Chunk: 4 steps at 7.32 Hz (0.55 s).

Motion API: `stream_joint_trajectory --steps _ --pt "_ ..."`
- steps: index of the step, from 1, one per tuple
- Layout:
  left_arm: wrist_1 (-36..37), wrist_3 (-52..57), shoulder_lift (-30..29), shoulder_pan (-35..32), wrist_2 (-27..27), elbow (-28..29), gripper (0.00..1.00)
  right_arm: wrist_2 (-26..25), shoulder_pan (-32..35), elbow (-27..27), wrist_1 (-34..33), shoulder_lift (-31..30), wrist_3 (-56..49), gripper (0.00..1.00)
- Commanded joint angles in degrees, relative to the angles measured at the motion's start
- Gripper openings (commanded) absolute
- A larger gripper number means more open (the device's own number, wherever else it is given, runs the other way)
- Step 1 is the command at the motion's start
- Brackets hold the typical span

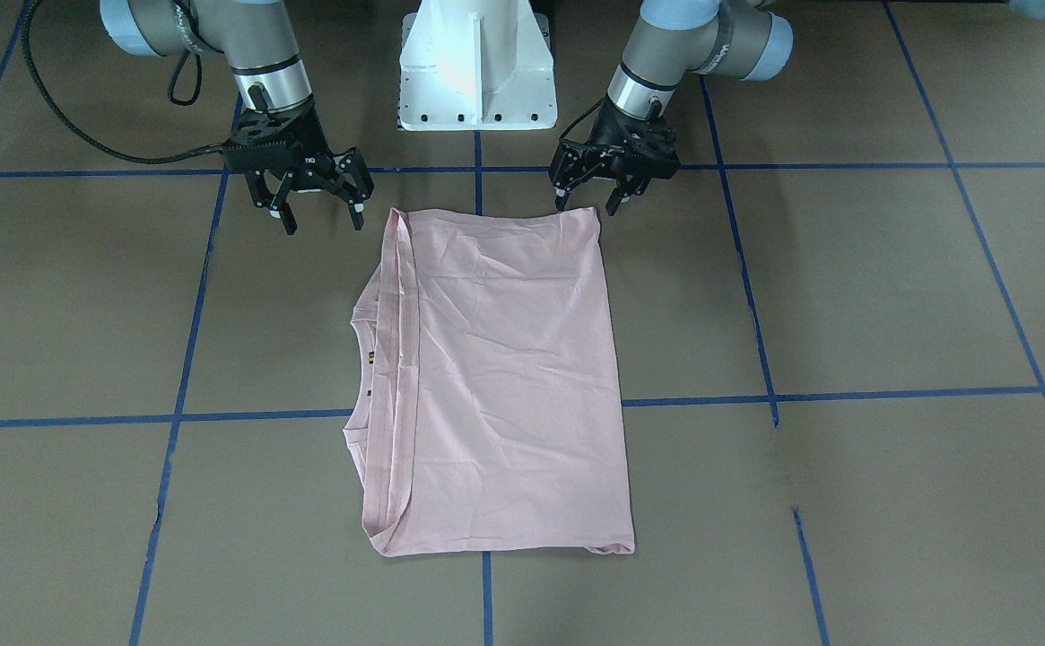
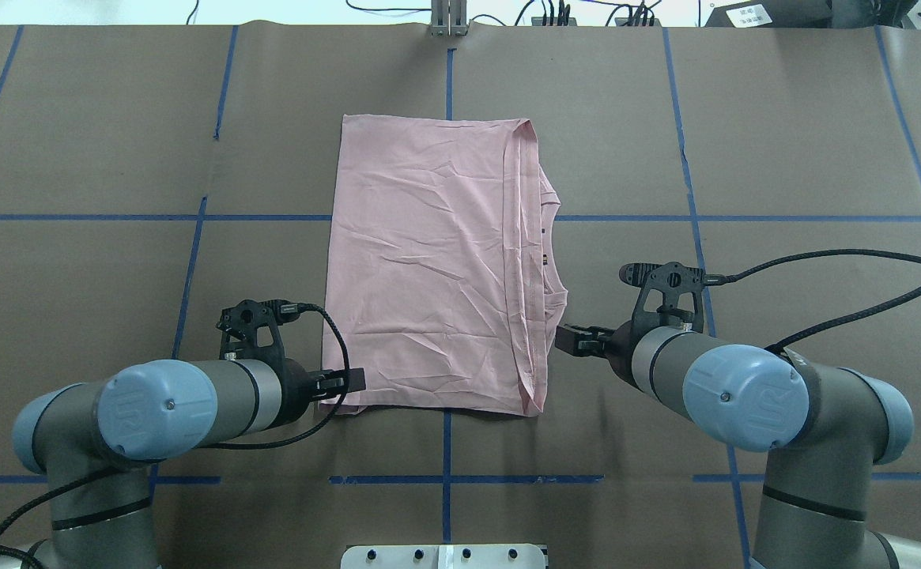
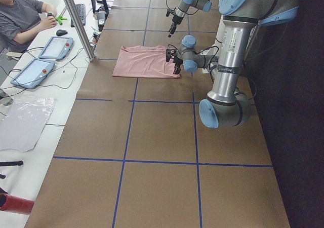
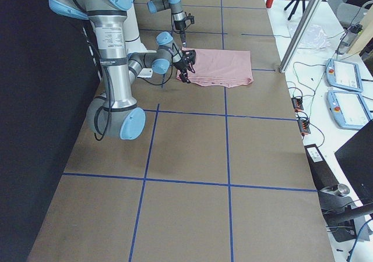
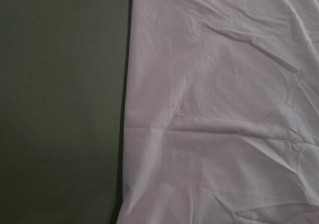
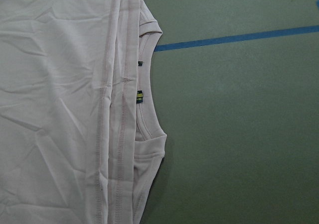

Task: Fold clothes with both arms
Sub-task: 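Move the right gripper to the shirt's near corner beside the left gripper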

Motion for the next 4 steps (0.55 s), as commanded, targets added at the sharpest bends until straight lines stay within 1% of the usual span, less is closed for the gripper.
stream_joint_trajectory --steps 1,4 --pt "0.0 -1.4 -0.5 1.0 0.7 2.5 0.67 0.0 -0.2 -0.2 0.0 0.2 0.0 1.00" --pt "-0.2 -1.3 -0.5 1.0 0.6 3.4 0.65 -0.1 -0.4 -0.2 0.0 0.4 0.0 1.00"
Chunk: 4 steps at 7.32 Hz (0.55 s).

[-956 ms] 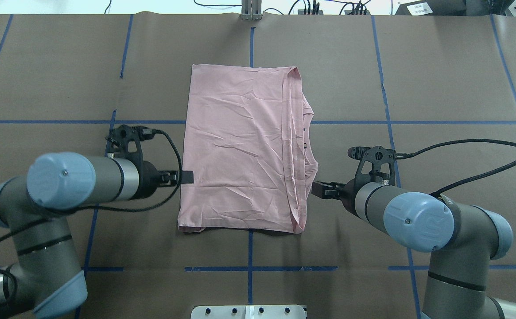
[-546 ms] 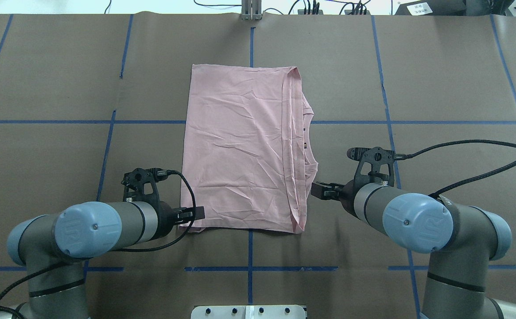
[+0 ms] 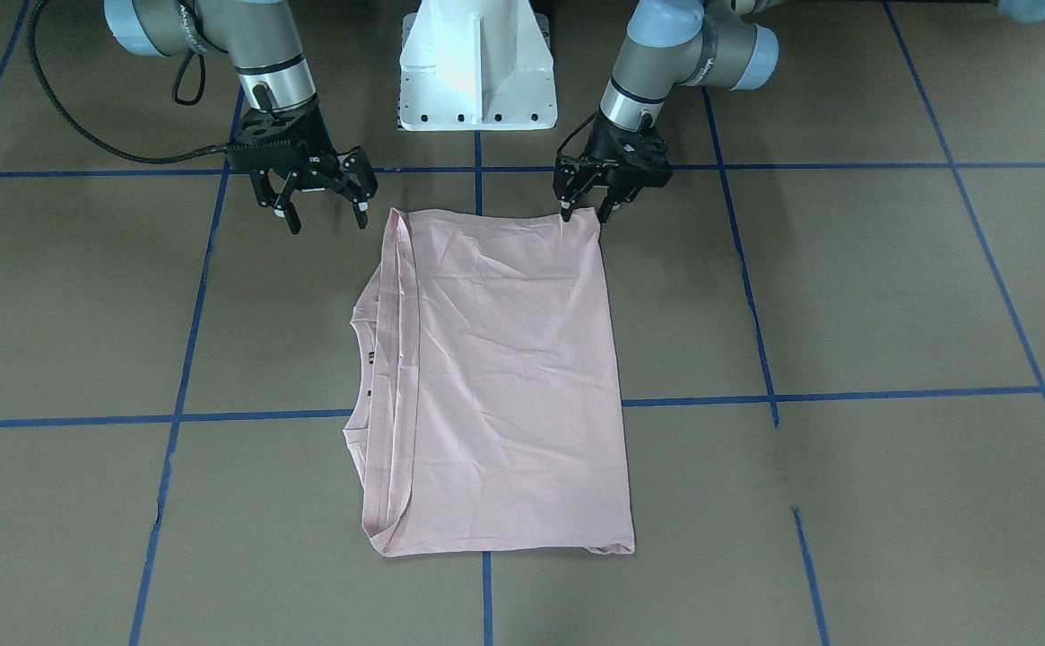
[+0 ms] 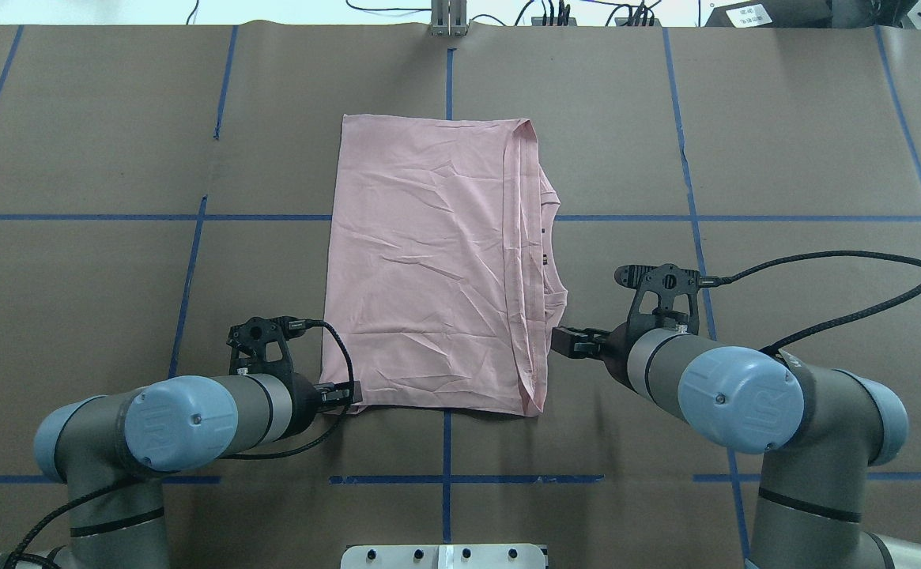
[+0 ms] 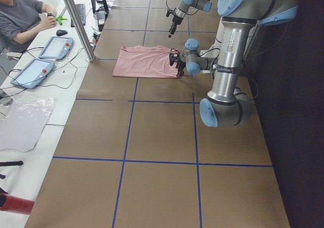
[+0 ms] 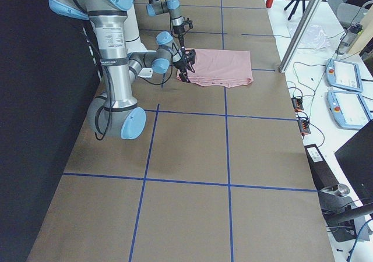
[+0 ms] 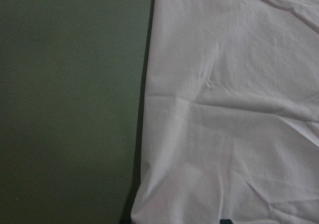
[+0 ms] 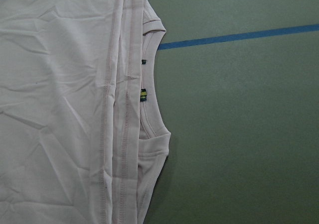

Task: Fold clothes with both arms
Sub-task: 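Move the right gripper to the shirt's near corner beside the left gripper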

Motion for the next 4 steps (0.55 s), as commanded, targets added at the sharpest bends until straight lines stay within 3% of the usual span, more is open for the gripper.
stream_joint_trajectory --steps 1,2,3,4 --pt "-0.2 0.1 -0.1 0.1 0.0 1.1 0.65 0.0 -0.2 0.0 0.0 0.0 0.0 1.00" --pt "-0.2 0.0 -0.1 0.3 0.1 1.1 0.64 0.0 -0.2 0.0 0.0 0.0 0.0 1.00" --pt "-0.2 -0.1 -0.2 0.3 0.1 1.1 0.45 0.0 -0.3 -0.1 0.0 0.0 0.0 1.00" --pt "-0.2 0.0 -0.2 0.3 0.0 1.0 0.00 0.0 -0.3 -0.1 0.0 0.0 0.0 1.00"
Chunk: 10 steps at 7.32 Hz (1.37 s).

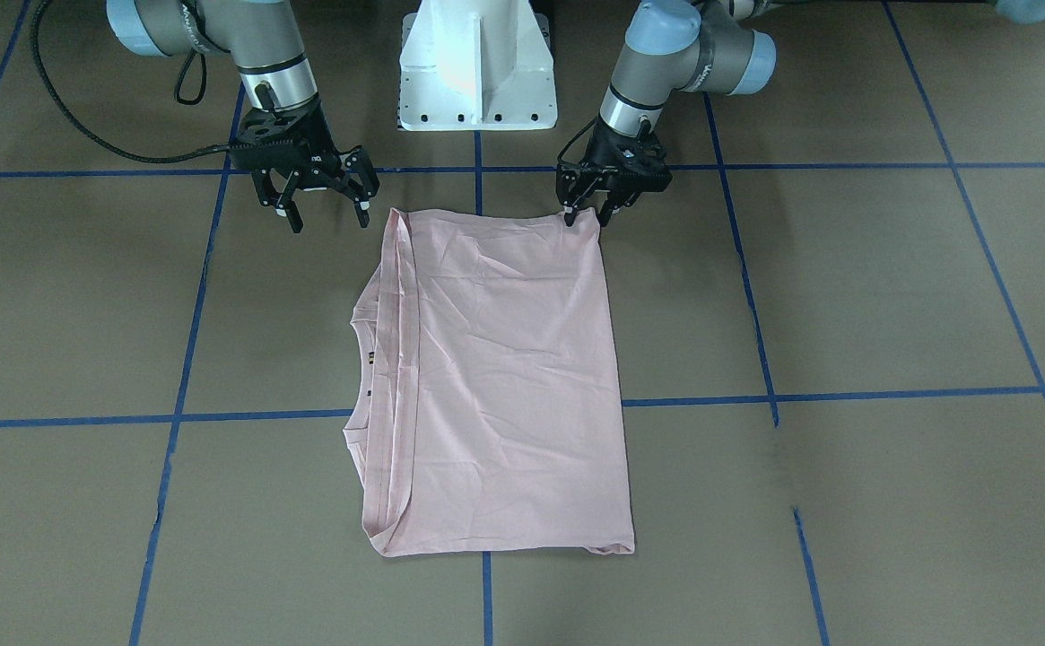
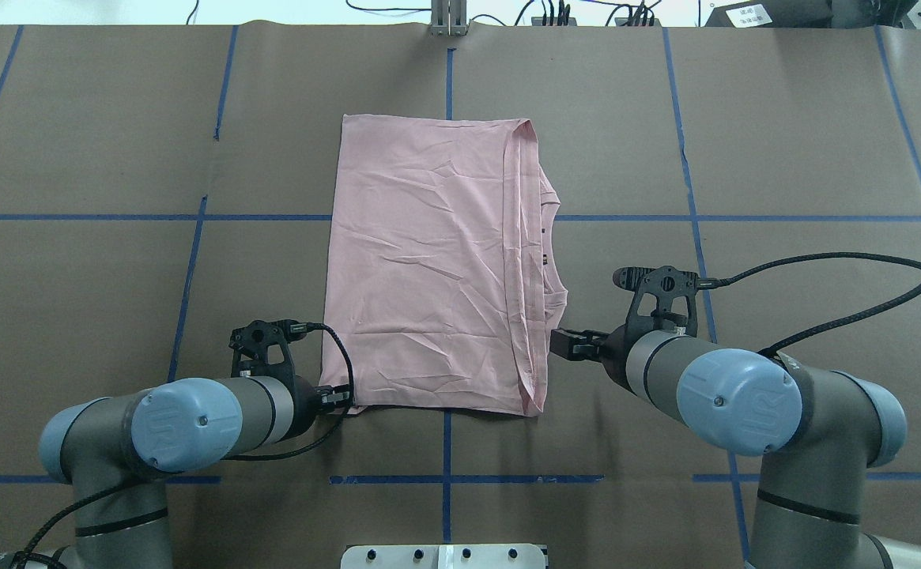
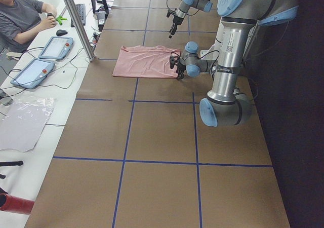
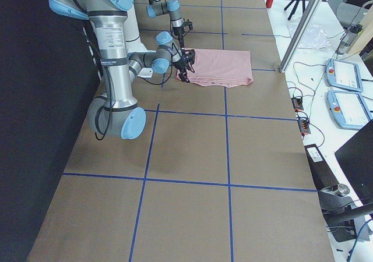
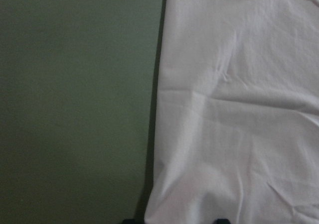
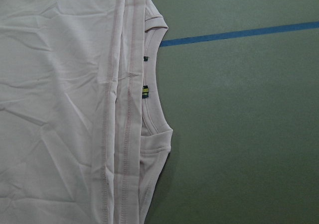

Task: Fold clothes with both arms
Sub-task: 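Move the right gripper to the shirt's near corner beside the left gripper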

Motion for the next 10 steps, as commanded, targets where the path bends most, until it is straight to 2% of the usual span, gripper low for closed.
stream_joint_trajectory --steps 1,3,4,5,6,7,8,10 --pt "0.0 0.2 -0.2 0.1 -0.2 -0.2 0.00 0.0 0.0 0.1 0.0 0.0 0.0 1.00" --pt "0.0 0.3 -0.1 0.1 0.0 -0.4 0.00 -0.2 -0.6 -0.1 0.0 0.0 0.1 1.00" --pt "0.0 0.3 -0.2 0.1 -0.1 -0.6 0.00 -1.3 -1.9 -0.6 -0.1 0.2 4.4 1.00" --pt "0.0 0.3 -0.2 0.1 -0.1 -0.8 0.00 -2.8 -4.1 -0.8 -1.8 2.6 9.8 0.98" --pt "0.0 0.3 -0.2 0.1 -0.1 -0.8 0.00 -2.8 -5.5 -1.4 -9.2 7.5 12.8 0.91" --pt "0.0 0.3 -0.5 0.1 -0.1 -0.8 0.00 -2.9 -6.6 -4.9 -14.4 12.3 15.4 0.87" --pt "0.0 0.3 -0.5 0.1 0.0 -0.8 0.00 -2.7 -6.6 -8.3 -15.2 15.3 15.5 0.82" --pt "0.0 0.3 -0.8 0.1 0.1 -0.8 0.00 -2.3 -6.6 -10.8 -15.4 16.8 17.4 0.77"
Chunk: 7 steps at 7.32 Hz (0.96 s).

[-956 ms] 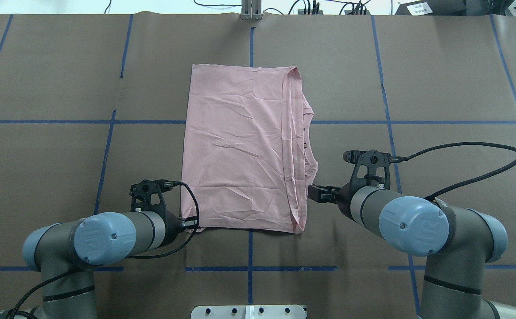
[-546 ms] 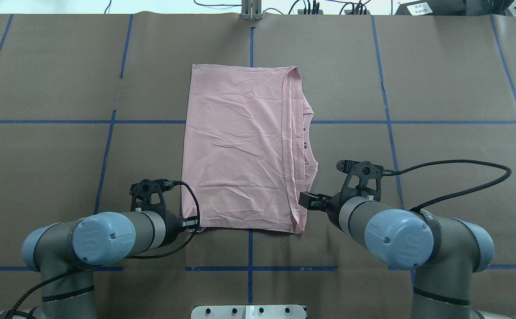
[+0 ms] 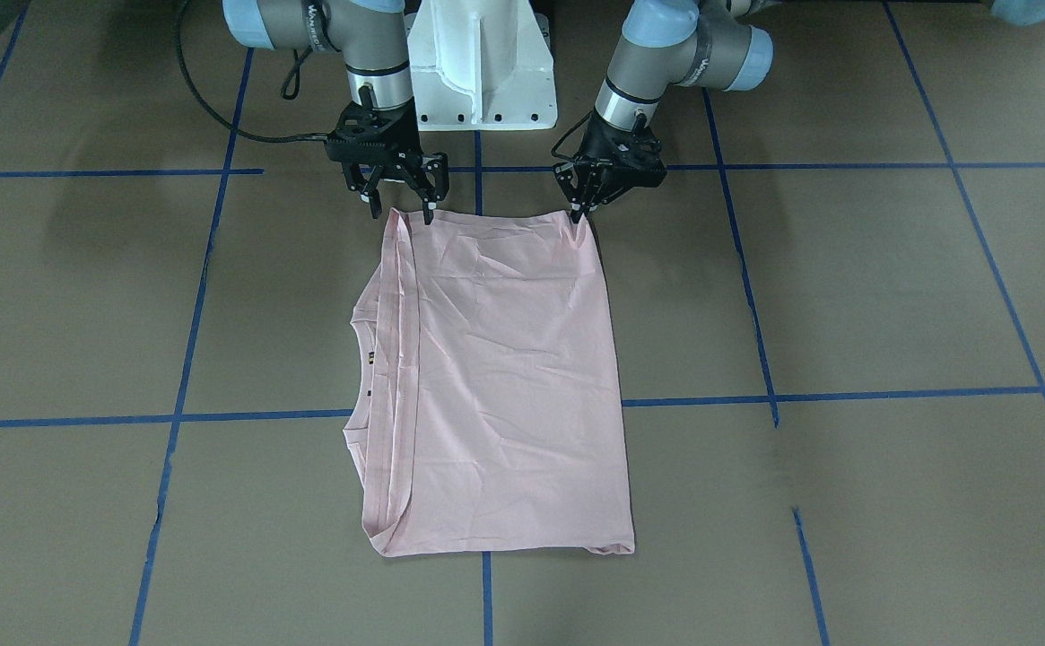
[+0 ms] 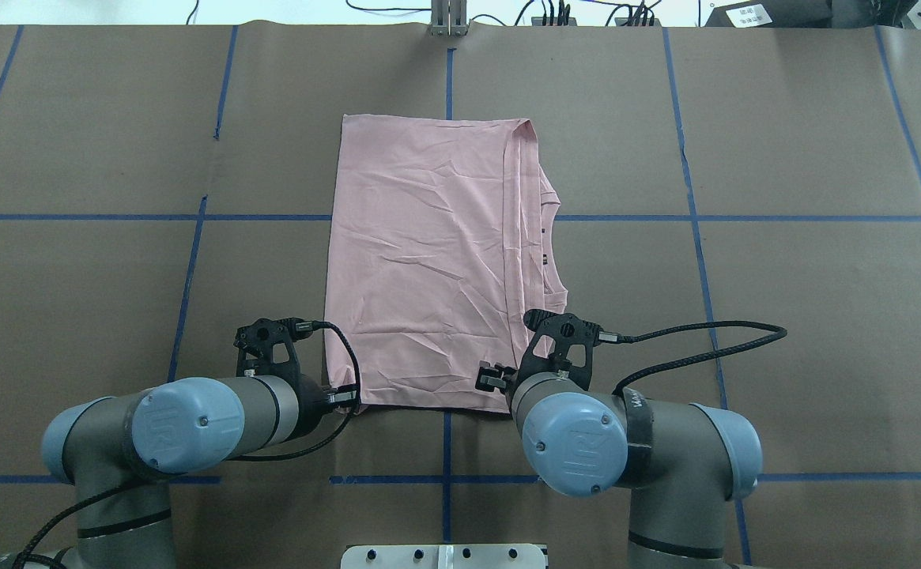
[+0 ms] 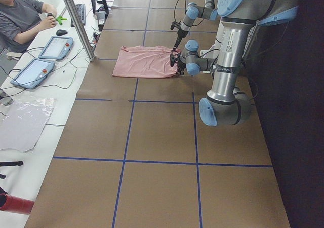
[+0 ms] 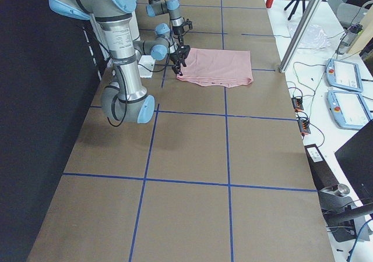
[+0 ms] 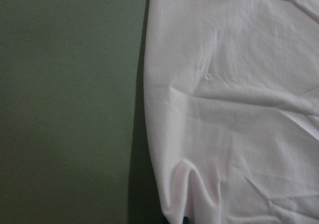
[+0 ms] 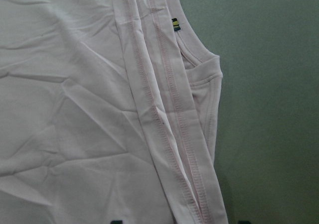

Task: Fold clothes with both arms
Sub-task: 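Move the right gripper to the shirt's near corner beside the left gripper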

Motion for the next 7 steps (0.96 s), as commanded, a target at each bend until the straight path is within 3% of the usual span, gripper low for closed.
stream_joint_trajectory --steps 1,3,7 --pt "0.0 0.0 -0.1 0.0 0.0 0.0 0.00 0.4 -0.1 -2.1 -2.0 2.2 1.6 0.77" --pt "0.0 0.0 -0.1 0.1 0.0 0.0 0.00 0.9 0.1 -2.2 -3.4 3.6 1.7 0.66" --pt "0.0 0.0 -0.1 0.1 0.0 0.1 0.00 0.9 0.0 -5.3 -3.4 3.8 2.2 0.65"
